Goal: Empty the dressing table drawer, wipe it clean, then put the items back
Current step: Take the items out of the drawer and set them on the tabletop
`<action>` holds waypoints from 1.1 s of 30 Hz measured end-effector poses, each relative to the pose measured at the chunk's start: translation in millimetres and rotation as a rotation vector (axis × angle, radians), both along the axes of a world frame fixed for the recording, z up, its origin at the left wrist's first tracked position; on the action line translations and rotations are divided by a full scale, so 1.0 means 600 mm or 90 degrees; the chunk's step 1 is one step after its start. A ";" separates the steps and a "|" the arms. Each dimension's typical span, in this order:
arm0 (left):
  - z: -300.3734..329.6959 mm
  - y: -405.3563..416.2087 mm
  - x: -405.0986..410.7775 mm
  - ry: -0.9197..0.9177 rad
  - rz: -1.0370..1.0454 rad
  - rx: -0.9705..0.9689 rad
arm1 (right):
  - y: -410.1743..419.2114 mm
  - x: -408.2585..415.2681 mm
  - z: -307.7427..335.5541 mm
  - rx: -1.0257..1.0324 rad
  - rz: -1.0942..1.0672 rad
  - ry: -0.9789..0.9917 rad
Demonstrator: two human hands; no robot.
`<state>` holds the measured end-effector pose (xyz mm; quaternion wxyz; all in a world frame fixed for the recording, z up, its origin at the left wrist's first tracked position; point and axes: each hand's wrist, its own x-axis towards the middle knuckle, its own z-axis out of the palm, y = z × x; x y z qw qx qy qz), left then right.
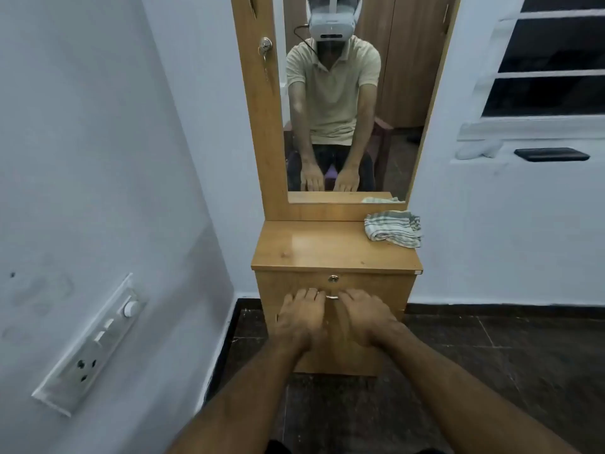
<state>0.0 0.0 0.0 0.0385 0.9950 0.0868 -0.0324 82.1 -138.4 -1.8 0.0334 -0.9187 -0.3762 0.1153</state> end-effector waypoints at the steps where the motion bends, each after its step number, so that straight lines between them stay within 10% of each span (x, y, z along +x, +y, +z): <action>1: -0.008 0.000 0.009 0.021 0.001 -0.004 | 0.001 0.005 -0.010 -0.014 -0.004 0.019; 23: 0.006 -0.035 -0.094 0.116 -0.078 -0.001 | -0.059 -0.135 -0.001 -0.062 -0.029 0.022; 29: 0.056 -0.033 -0.167 -0.184 -0.047 -0.047 | -0.080 -0.186 0.060 0.192 -0.081 -0.164; 33: 0.053 -0.022 -0.196 -0.085 -0.014 -0.005 | -0.097 -0.201 0.061 0.070 -0.048 -0.133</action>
